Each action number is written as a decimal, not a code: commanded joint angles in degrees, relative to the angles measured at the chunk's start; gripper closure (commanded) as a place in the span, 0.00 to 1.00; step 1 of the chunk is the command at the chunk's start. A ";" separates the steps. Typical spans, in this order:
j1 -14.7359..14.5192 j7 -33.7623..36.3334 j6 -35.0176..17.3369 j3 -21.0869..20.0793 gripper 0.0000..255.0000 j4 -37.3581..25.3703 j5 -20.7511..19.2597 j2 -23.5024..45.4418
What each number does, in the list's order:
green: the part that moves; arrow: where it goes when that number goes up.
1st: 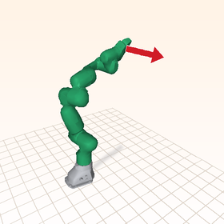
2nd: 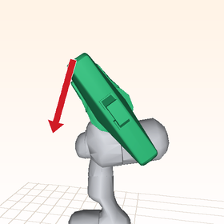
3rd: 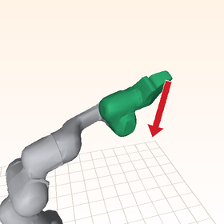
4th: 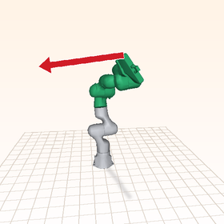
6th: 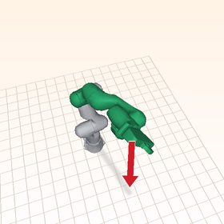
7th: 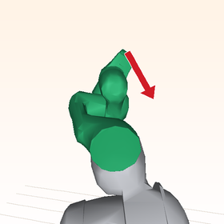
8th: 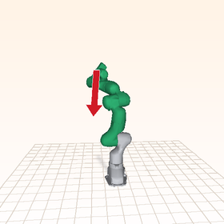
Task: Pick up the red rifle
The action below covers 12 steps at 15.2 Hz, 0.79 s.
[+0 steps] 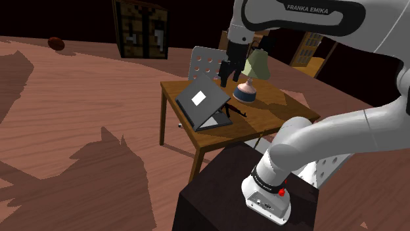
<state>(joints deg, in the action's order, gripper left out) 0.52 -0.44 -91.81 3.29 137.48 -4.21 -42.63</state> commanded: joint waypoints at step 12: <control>5.24 -4.09 -14.52 9.58 0.00 0.71 -3.83 15.53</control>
<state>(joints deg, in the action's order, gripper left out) 5.37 -4.29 -104.57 12.09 137.92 -7.86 -28.73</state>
